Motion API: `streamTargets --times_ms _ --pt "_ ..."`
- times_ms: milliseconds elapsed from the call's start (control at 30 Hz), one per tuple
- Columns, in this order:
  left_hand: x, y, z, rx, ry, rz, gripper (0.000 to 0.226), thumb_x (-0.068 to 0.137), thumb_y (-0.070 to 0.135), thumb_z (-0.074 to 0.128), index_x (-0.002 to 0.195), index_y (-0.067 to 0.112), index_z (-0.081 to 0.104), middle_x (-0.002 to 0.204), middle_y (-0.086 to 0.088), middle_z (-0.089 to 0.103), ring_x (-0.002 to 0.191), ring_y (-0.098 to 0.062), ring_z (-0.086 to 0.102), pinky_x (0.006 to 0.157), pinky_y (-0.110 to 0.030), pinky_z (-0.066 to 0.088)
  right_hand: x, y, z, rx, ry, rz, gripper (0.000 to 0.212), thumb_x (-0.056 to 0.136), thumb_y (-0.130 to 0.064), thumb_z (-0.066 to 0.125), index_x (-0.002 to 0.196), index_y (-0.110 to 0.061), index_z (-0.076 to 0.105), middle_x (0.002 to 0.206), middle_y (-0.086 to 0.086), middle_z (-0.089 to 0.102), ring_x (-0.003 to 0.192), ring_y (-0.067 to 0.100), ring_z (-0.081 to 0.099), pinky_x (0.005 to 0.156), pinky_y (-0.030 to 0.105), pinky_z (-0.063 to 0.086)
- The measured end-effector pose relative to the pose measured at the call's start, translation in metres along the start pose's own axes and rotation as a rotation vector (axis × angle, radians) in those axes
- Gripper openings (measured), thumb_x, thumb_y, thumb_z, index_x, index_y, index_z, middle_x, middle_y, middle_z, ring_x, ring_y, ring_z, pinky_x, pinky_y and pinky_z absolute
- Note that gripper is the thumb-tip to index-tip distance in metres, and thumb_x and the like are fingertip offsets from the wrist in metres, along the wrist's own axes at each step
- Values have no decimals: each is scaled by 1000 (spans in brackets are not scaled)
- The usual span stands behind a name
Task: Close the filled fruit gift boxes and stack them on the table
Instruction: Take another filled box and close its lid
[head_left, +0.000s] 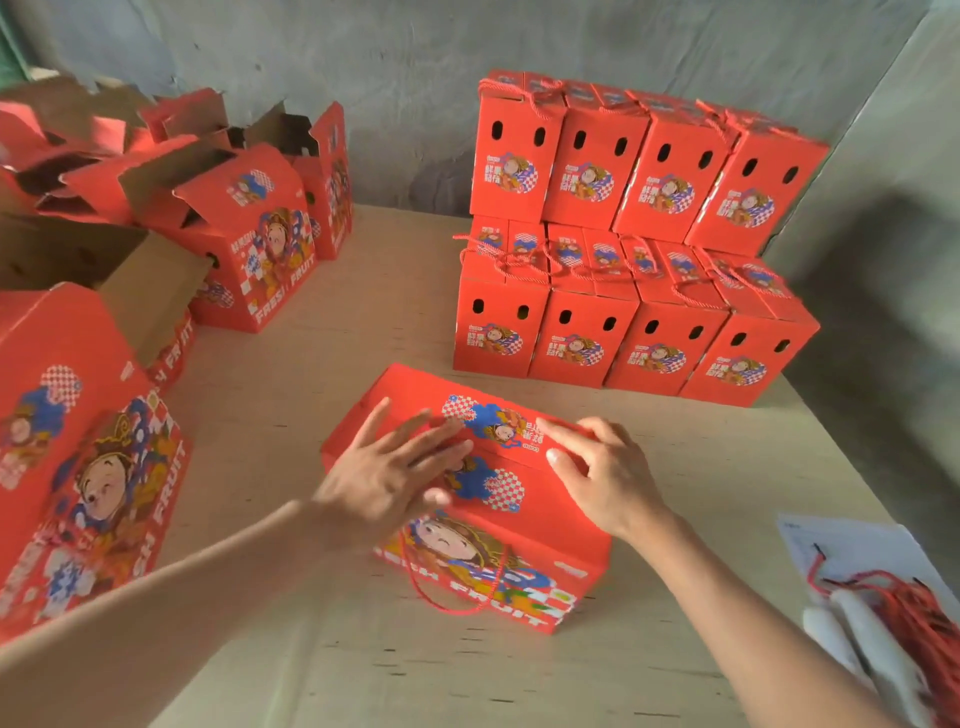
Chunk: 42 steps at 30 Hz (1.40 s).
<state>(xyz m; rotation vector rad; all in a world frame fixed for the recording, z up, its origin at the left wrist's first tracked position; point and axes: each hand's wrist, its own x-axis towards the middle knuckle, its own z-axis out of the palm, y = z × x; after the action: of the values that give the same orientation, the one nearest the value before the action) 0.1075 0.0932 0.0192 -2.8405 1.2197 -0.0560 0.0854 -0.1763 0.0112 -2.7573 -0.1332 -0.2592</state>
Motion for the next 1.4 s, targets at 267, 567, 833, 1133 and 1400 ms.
streamTargets --times_ms 267,567,833,1133,1400 --pt "71 -59 14 -34 -83 -201 53 95 57 5 139 43 -21 157 7 -17 142 -23 -25 110 -56 -17 -46 -35 0 -255 -82 198 60 94 -58 25 149 -37 13 120 12 48 117 28 41 96 36 35" --pt "34 -11 19 -702 469 -703 52 93 50 40 65 9 52 67 -3 53 70 -31 50 58 -34 36 -59 -21 -7 478 -31 587 44 93 -54 42 87 -14 57 77 -1 61 81 21 60 82 37 53" --pt "3 32 35 -1395 -255 -970 75 92 62 28 72 -1 63 52 -11 62 39 -21 56 39 -20 45 -15 -20 7 1033 -218 856 53 89 -57 50 124 -19 58 115 -6 61 108 16 55 93 36 41" --pt "21 41 52 -2108 70 -1195 26 93 10 42 68 14 50 58 -3 49 48 -15 41 50 -24 31 17 -34 -1 804 189 661 15 88 -10 64 96 2 70 88 6 65 84 18 57 73 24 42" --pt "26 25 -26 -1445 454 -851 31 94 11 41 64 10 51 67 -11 50 62 -18 40 56 -25 30 12 -74 -38 840 150 378 21 94 -6 50 79 -12 62 68 -2 63 66 11 58 68 22 46"
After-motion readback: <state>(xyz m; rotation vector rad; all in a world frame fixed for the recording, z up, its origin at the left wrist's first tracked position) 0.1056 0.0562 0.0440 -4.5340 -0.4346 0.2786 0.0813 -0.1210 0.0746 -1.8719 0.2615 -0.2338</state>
